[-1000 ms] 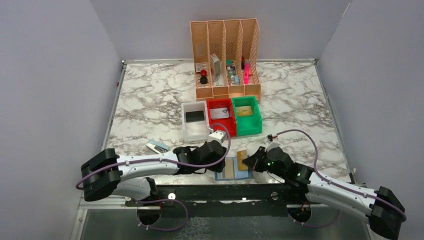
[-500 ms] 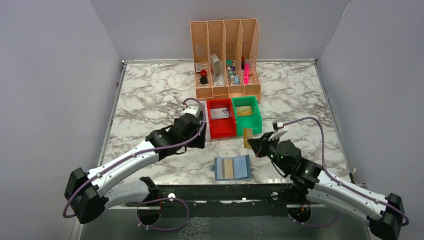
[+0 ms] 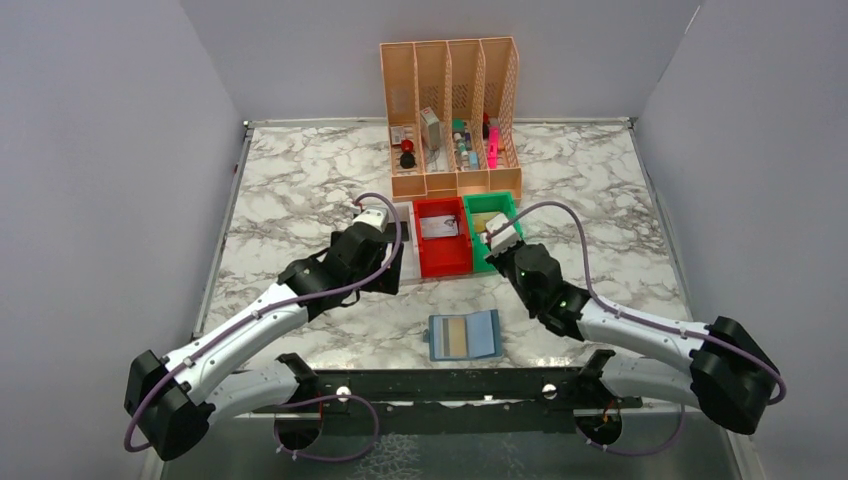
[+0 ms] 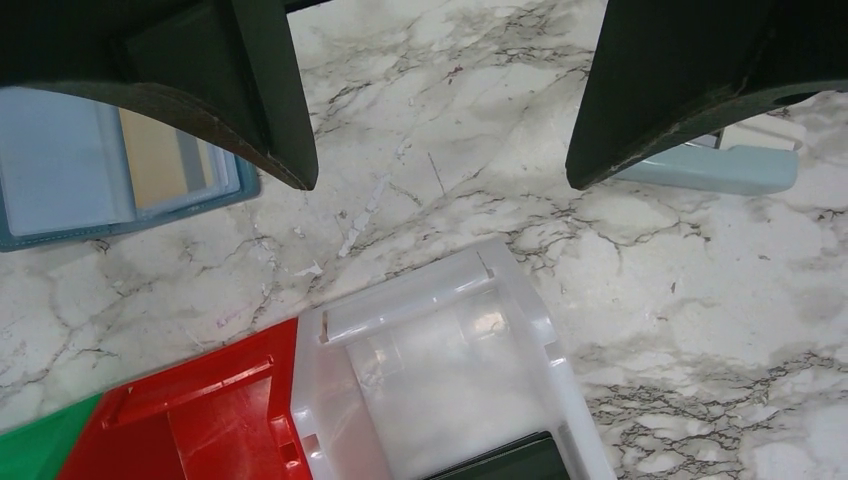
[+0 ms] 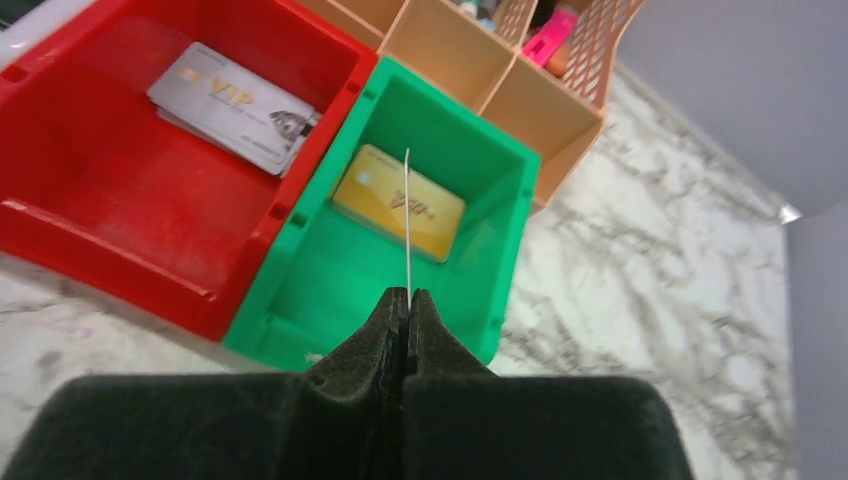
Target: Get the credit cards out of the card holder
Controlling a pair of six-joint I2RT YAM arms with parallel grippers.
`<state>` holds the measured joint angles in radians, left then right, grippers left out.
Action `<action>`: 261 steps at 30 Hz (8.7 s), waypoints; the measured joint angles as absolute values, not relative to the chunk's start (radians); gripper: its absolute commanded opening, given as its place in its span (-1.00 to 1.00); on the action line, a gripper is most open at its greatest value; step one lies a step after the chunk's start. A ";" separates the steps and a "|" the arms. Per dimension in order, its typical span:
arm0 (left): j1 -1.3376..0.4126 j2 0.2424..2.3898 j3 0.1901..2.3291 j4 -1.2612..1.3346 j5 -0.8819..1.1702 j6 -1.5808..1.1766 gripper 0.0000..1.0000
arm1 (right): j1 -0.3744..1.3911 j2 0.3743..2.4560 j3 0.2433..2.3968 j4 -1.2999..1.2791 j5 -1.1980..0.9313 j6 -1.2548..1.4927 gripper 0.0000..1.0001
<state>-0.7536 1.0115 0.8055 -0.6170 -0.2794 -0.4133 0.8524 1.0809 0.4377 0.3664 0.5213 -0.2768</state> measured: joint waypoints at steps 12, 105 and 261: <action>-0.754 0.913 0.790 -0.623 -0.343 -0.410 0.98 | 0.607 1.212 0.595 0.373 0.252 -0.607 -0.98; -0.754 0.908 0.777 -0.623 -0.358 -0.406 0.98 | 0.456 1.450 0.809 0.227 -0.128 -0.456 0.17; -0.754 0.892 0.777 -0.632 -0.433 -0.422 0.98 | 1.363 1.544 0.789 -0.332 0.537 0.916 -0.87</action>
